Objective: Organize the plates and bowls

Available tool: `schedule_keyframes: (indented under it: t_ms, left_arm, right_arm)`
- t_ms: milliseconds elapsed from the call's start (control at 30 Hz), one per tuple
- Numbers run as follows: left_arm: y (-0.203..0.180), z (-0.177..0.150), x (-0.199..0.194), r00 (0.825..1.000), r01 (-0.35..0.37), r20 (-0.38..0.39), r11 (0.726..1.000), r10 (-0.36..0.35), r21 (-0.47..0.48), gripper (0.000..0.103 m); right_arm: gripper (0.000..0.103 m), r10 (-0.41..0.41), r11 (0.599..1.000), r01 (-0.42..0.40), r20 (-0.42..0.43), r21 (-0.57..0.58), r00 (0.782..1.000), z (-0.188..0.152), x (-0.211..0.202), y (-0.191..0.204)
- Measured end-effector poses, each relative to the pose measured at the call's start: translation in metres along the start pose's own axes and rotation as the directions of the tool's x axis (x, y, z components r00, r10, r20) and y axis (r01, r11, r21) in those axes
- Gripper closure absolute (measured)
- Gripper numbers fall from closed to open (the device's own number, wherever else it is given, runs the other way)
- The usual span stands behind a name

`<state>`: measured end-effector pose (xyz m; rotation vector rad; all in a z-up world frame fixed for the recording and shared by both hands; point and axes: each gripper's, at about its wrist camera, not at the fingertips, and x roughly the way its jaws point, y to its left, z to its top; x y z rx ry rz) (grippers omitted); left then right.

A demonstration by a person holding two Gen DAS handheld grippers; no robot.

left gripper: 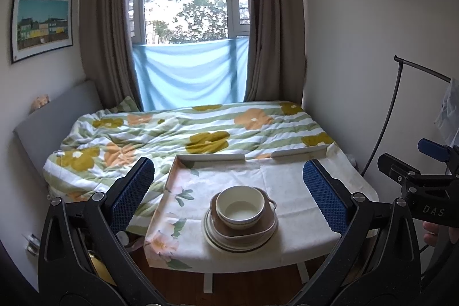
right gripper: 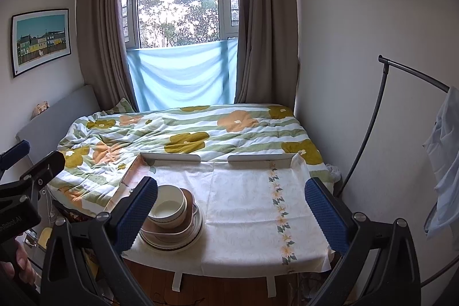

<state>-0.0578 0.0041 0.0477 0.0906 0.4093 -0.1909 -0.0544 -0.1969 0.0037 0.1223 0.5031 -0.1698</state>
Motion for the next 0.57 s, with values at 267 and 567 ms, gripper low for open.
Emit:
schedule_keyframes:
  t_ms: [267,567]
  left_arm:
    - [-0.002,0.0,0.007,1.0,-0.026,-0.006,1.0,0.025,-0.008,0.0]
    - [0.003,0.001,0.021,0.999,-0.053,-0.009,0.998,0.053,-0.026,0.0]
  right_arm:
    - [0.001,-0.004,1.0,0.004,-0.006,-0.001,1.0,-0.001,0.002,0.0]
    - [0.001,-0.006,1.0,0.007,-0.03,0.003,1.0,0.003,0.019,-0.001]
